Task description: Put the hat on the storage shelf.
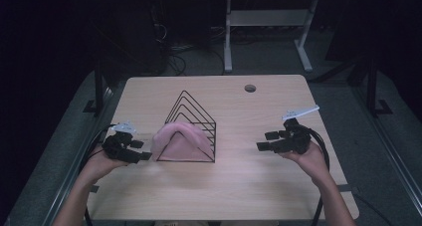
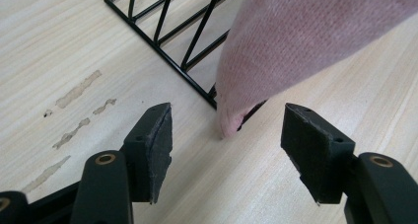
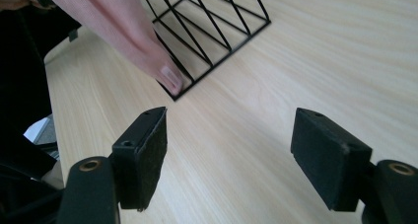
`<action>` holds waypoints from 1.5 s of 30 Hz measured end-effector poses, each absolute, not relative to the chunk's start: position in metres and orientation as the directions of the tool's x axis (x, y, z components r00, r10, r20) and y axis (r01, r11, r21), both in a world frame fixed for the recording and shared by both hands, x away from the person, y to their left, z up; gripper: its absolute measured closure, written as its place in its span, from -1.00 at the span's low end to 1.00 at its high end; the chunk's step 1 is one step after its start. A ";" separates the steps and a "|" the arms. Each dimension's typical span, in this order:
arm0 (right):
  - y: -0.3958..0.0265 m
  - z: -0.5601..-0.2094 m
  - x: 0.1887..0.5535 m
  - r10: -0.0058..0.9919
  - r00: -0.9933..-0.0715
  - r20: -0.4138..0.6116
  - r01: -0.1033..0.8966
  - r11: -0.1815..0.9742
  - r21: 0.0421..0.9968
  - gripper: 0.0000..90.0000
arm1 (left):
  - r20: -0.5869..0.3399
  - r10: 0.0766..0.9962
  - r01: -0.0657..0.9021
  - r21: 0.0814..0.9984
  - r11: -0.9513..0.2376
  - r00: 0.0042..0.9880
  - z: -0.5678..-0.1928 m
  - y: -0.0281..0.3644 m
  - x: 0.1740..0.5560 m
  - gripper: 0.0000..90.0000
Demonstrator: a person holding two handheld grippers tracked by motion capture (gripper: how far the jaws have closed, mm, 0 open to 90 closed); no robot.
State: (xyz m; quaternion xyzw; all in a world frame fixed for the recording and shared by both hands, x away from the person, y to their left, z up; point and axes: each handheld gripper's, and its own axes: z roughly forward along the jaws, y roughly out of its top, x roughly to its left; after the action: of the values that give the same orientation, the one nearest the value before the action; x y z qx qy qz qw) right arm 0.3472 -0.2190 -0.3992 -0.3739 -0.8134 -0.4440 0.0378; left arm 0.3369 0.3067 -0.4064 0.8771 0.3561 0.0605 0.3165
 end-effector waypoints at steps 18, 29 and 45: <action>-0.242 -0.423 0.329 0.618 -0.678 0.398 0.682 0.328 0.653 -0.35 | -0.115 0.667 0.590 0.593 -0.548 0.736 -0.411 0.311 0.331 -0.21; -0.256 -0.436 0.317 0.634 -0.654 0.412 0.703 0.309 0.641 -0.36 | -0.120 0.673 0.595 0.597 -0.539 0.730 -0.412 0.313 0.325 -0.25; -0.267 -0.453 0.286 0.664 -0.637 0.391 0.697 0.280 0.660 -0.38 | -0.126 0.684 0.592 0.626 -0.507 0.719 -0.417 0.310 0.314 -0.31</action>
State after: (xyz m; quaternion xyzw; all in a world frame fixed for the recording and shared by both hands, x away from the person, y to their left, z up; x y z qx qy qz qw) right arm 0.2858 -0.2666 -0.4533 -0.4254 -0.7998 -0.4230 0.0198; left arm 0.3136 0.3097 -0.4175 0.8653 0.3685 0.0690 0.3326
